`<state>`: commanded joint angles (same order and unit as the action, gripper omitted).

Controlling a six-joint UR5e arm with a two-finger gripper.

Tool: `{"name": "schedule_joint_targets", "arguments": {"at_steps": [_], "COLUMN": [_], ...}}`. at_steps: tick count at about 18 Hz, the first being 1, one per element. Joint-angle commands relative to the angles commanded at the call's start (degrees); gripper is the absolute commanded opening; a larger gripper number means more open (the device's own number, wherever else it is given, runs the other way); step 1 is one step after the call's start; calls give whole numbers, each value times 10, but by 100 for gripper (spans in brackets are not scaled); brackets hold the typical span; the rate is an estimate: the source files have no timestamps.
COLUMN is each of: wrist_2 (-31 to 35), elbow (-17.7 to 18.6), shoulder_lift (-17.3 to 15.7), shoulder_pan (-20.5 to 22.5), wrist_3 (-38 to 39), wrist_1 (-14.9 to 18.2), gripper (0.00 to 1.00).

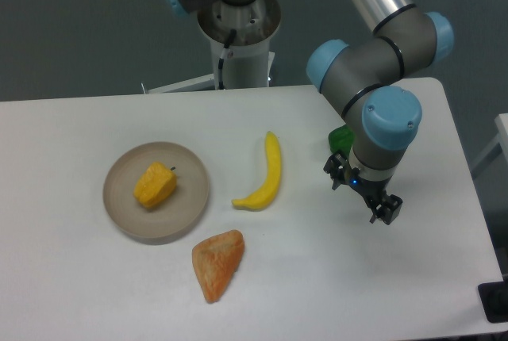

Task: Pick up the yellow pepper from the plate
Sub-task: 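Move the gripper over the yellow pepper on the beige plate, then lower the gripper onto the yellow pepper and close on it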

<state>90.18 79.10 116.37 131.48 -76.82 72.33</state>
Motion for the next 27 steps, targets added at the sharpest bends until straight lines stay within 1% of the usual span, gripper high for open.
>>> {"name": "schedule_joint_targets", "arguments": {"at_steps": [6,9,11,12,14,15,16,18,19,21,23,25,27], "wrist_2": [-3,-12,-39,-43,-42,-47,-49,-49,-49,-51,-51,-51,-51], "elbow": [-2,12,40,50,55,67,84,110,121,129,129,130,133], "shoulder_lift": [0,-25,-42,-52,-67,-76,-91,-102,-105,-100,-96,-87,-71], "shoulder_pan": [-2,-9,-17,-25,-51,-69,-85,-134,-151,-187,-209,-247,-278], "wrist_3": [7,11,44,63,82,95,124,179,206,241,276,306,351], "wrist_1": [0,5,2,1,5,5,5,4,4,0,0,0,-1], "gripper": [100,100,100,100,100,100,100,100,100,100,100,100,100]}}
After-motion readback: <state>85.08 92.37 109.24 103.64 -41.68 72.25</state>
